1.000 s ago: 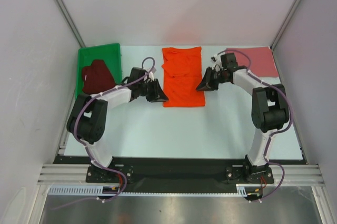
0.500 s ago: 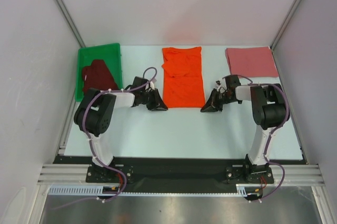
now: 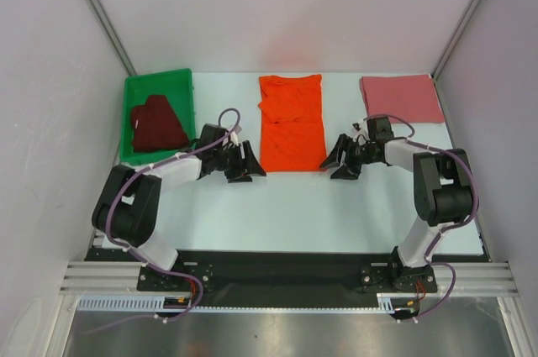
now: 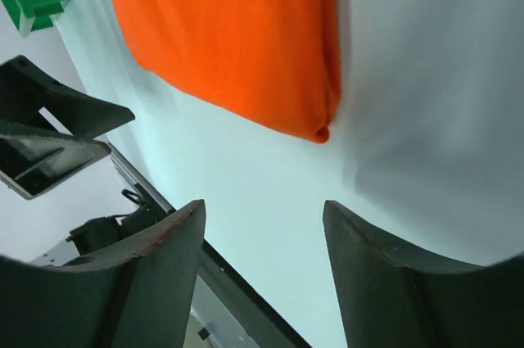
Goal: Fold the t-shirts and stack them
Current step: Fold the tshirt
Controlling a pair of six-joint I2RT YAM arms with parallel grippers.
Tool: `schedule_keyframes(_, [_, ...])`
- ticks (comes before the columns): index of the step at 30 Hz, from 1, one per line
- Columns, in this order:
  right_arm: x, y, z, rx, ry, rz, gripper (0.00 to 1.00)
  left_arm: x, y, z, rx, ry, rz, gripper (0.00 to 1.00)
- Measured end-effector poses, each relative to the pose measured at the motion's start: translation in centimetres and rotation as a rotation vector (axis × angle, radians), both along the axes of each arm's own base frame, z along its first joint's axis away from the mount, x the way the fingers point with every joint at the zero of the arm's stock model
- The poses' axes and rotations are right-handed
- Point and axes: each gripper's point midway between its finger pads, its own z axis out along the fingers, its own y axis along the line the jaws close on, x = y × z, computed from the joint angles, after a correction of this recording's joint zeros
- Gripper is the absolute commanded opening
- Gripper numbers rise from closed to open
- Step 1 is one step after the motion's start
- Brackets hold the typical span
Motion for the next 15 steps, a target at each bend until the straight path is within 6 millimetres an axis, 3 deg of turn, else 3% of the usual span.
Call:
schedule_keyframes(4, [0.7,-0.8,-0.8,0.002,0.013,-0.033,0.68,0.4,0.1,-0.6,-0.004,0.017,0.019,0.69])
schedule_keyframes(9, [1.5,-1.1,-2.0,0.039,0.055,-0.051,0.65,1.3,0.9,-2.9,-0.005,0.088,0.075,0.69])
schedule_keyframes(15, [3.1,-0.3,-2.1,0.056,0.041,-0.038,0.61,2.5,1.1,-2.8,-0.045,0.091,0.099,0.68])
